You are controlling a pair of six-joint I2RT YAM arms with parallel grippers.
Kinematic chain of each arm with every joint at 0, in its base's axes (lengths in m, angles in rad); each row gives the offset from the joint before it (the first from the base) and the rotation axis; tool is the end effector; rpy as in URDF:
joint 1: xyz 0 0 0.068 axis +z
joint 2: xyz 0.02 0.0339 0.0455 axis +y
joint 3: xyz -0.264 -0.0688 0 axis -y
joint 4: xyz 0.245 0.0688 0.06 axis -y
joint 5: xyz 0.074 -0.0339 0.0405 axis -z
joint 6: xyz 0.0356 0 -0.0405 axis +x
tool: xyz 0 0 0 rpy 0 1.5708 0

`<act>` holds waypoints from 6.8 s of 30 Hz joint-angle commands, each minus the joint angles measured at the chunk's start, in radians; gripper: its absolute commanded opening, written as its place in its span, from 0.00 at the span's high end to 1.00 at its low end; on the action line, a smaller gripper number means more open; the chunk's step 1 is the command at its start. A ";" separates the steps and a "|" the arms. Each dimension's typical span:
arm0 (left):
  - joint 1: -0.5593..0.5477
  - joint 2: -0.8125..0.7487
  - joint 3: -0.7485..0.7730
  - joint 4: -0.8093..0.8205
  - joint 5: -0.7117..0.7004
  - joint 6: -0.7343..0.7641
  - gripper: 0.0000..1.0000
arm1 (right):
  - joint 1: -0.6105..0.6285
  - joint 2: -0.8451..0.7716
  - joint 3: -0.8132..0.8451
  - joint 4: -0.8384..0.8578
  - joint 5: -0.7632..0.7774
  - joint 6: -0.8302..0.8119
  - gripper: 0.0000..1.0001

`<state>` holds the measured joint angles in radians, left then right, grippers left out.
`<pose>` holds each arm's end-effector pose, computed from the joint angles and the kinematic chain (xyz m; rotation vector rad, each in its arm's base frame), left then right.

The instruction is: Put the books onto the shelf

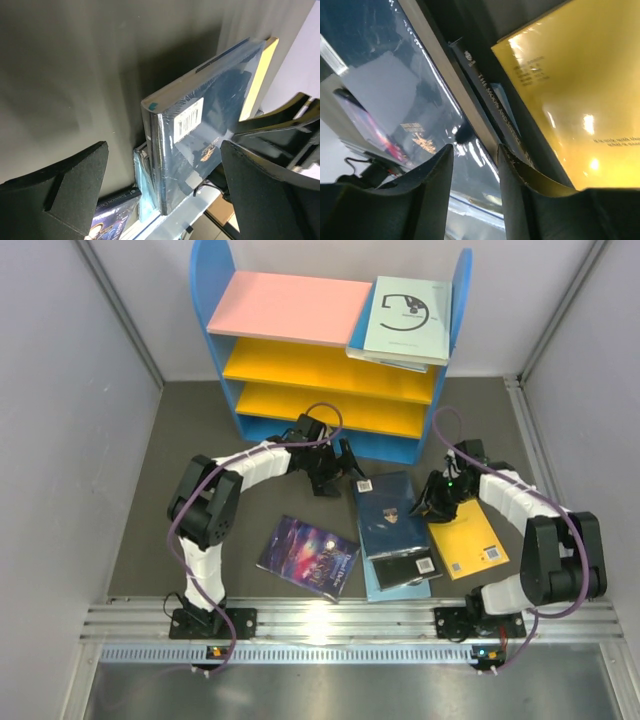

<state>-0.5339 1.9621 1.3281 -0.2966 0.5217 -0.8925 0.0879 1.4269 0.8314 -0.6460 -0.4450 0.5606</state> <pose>0.3493 -0.2271 0.1767 -0.2519 2.7591 -1.1557 0.2506 0.0375 0.1866 0.5680 2.8195 0.7685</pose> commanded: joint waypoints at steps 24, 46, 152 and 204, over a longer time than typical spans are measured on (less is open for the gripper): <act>-0.009 -0.124 -0.285 0.444 0.188 -0.141 0.24 | 0.260 0.102 0.018 0.239 0.026 0.110 0.64; 0.025 -0.379 -0.489 0.863 0.316 -0.425 1.00 | 0.256 -0.133 -0.032 0.332 -0.026 0.154 0.02; 0.408 -1.060 -0.626 0.376 0.227 -0.298 0.14 | -0.066 -0.020 1.256 0.158 -0.004 0.697 0.20; 0.413 -0.858 -0.500 0.341 0.208 -0.238 0.20 | 0.288 0.101 1.092 0.267 -0.035 0.415 1.00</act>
<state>-0.1299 1.0859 0.7849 -0.0006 0.7361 -1.1450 0.3702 1.4956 1.8545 -0.3885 -0.4797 1.0016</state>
